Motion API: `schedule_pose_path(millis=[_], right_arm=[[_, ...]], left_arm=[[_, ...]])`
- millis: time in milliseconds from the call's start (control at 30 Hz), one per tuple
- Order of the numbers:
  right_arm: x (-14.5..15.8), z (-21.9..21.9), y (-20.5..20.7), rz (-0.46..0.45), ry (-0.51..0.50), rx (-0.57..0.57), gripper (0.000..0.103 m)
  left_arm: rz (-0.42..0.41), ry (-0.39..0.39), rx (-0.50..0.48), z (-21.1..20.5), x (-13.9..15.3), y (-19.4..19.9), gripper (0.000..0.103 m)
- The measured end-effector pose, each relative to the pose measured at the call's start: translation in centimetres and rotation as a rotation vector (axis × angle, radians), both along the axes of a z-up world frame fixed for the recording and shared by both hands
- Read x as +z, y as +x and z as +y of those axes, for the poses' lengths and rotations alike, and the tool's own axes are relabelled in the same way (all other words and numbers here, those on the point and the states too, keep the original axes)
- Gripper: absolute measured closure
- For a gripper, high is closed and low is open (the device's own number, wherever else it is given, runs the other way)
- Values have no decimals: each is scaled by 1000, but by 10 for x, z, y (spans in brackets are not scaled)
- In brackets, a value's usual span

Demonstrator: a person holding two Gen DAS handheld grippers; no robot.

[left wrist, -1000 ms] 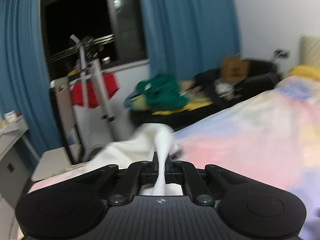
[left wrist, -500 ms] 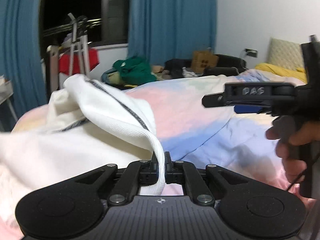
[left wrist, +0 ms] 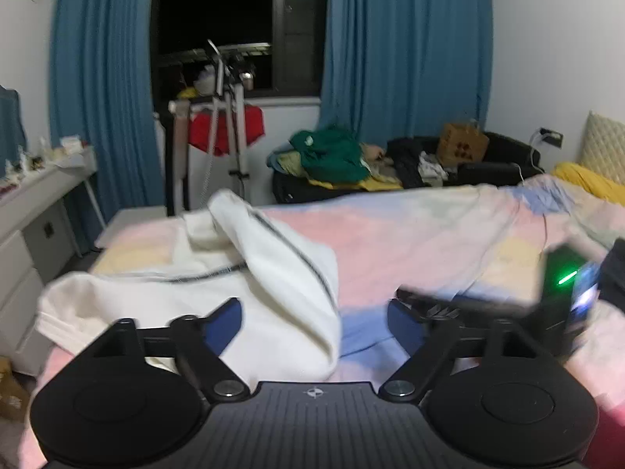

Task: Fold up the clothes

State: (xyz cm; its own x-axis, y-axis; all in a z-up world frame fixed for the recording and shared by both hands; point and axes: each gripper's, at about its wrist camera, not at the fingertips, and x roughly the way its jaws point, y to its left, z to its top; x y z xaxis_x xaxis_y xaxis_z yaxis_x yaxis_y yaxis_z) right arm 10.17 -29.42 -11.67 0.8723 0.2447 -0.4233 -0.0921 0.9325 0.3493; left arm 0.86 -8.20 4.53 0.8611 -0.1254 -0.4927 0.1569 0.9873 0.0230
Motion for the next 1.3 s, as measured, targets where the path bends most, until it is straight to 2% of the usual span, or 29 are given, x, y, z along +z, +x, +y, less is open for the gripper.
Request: schedule_pose_path(millis=[167, 233, 367, 433, 500, 533, 600, 667, 767, 833, 1033, 1300], right_arm=[[1, 3, -2, 20, -5, -3, 11], [3, 5, -6, 28, -7, 9, 11], [7, 4, -18, 3, 1, 23, 11], [9, 5, -18, -2, -8, 8, 11], [8, 4, -17, 0, -6, -3, 11], [8, 3, -15, 3, -3, -7, 11], [7, 4, -14, 9, -6, -9, 11], [5, 4, -12, 16, -8, -7, 11], [4, 3, -11, 19, 5, 6, 11], [4, 3, -12, 17, 10, 14, 11], [4, 0, -7, 44, 29, 12, 11], [24, -8, 30, 91, 182, 62, 11]], left_arm=[[22, -118, -29, -19, 65, -37, 18], [0, -143, -46, -27, 84, -47, 18], [-64, -183, -91, -51, 112, -58, 18], [-83, -172, -136, -67, 118, -62, 17], [-106, -156, -171, -80, 116, -67, 16], [-91, -134, -171, -85, 111, -65, 16], [-20, -152, -194, -88, 100, -56, 15], [25, -148, -157, -88, 88, -48, 16], [98, -166, -154, -80, 76, -38, 16], [99, -185, -140, -68, 72, -33, 16], [43, -171, -16, -28, 29, -11, 16], [-117, -108, 127, 34, -39, 28, 16]])
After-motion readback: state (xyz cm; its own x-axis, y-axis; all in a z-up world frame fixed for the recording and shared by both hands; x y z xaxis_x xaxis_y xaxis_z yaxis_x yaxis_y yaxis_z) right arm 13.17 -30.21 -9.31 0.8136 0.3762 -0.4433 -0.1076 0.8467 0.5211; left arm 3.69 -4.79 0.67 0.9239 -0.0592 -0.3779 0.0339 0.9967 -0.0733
